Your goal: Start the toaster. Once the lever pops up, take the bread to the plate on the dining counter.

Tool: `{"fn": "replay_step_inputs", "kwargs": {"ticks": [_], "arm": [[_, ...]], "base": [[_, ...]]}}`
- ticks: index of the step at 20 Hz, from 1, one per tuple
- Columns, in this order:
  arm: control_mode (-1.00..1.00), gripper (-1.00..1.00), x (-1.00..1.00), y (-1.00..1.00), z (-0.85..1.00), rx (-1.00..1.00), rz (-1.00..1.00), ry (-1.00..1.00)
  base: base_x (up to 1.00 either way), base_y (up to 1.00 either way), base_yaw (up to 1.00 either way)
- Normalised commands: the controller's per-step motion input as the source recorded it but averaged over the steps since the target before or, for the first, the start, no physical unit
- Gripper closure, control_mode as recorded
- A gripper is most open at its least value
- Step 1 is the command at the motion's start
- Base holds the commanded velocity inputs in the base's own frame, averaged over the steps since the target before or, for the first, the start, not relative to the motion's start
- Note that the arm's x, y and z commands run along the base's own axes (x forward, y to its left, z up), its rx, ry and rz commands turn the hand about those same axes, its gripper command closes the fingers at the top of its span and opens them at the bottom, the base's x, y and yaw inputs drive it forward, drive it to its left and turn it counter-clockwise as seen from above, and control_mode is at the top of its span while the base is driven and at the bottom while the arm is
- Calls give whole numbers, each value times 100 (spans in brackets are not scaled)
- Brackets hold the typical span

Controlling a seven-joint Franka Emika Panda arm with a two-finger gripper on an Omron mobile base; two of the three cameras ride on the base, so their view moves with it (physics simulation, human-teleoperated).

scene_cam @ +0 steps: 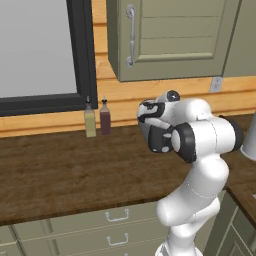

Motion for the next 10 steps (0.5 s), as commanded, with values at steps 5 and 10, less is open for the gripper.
{"fn": "replay_step_inputs", "kwargs": {"ticks": [5, 10], "arm": [[-100, 100, -29, 0, 4, 0, -1, -19], [-100, 100, -52, -4, 47, 0, -5, -20]], "base": [[0, 0, 0], [0, 0, 0]]}}
